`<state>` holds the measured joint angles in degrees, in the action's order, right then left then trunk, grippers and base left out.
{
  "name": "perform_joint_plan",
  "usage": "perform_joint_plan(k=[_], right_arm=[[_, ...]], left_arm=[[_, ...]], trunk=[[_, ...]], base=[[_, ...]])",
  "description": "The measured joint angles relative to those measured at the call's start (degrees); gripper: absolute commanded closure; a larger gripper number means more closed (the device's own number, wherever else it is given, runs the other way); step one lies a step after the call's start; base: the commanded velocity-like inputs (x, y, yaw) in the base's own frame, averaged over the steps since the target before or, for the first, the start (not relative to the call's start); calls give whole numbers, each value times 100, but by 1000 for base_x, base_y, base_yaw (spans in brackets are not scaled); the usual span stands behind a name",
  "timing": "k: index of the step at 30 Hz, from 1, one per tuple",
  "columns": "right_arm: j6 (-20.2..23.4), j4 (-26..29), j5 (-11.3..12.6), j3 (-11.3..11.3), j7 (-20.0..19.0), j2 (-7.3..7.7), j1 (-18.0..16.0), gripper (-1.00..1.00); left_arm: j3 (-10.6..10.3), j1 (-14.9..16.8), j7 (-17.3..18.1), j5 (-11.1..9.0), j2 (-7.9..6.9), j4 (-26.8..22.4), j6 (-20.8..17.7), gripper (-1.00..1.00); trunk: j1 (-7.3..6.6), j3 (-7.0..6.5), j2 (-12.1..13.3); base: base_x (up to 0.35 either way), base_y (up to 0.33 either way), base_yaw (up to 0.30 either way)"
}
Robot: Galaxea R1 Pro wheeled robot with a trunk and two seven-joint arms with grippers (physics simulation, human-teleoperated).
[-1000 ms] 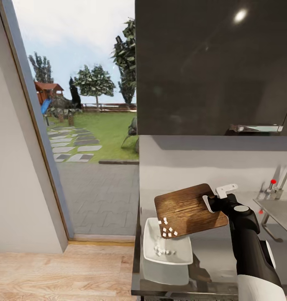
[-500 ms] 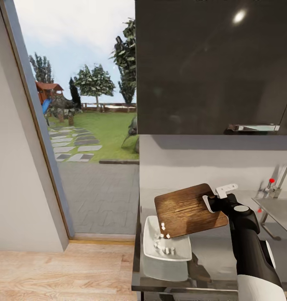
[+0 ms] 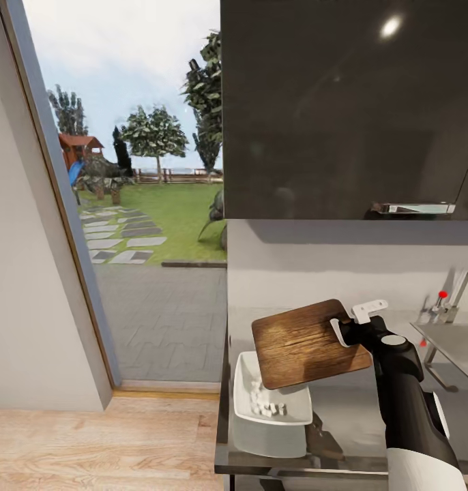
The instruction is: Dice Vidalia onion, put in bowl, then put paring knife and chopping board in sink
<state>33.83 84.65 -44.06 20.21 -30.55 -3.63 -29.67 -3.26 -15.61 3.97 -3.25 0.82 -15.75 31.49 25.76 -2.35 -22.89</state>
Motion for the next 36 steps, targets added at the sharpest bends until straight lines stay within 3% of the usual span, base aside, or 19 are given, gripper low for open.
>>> perform_joint_plan(k=[7,10,12,15,21,29,36], right_arm=[[35,0,175,21,-57,6,0,100],[104,1,535,57,-200,30,0,100],[367,1,957,91,-420,79,0,100],[799,2,1205,127,-614,172,0,100],[954,2,1284,122,-679,259,0,100],[1011,2,1265,114,-669,231,0,100],[1631,7,1250,107,-656,231,1,100]], left_arm=[[0,0,1,0,0,0,0,-100],[-1,0,4,0,0,1,0,-100],[-2,1,3,2,4,1,0,-100],[-3,1,2,3,9,1,0,-100],[-3,1,4,3,14,3,-5,-100],[-2,1,5,4,15,22,-5,-100],[-3,1,4,3,15,28,-3,-100]], trunk=[[0,0,0],[0,0,-1],[-1,0,-1],[-1,0,0],[0,0,1],[0,0,1],[0,-18,1]], base=[[0,0,0],[39,-53,0],[106,-168,0],[82,-262,0],[14,-308,0],[0,-320,0],[0,-321,-50]])
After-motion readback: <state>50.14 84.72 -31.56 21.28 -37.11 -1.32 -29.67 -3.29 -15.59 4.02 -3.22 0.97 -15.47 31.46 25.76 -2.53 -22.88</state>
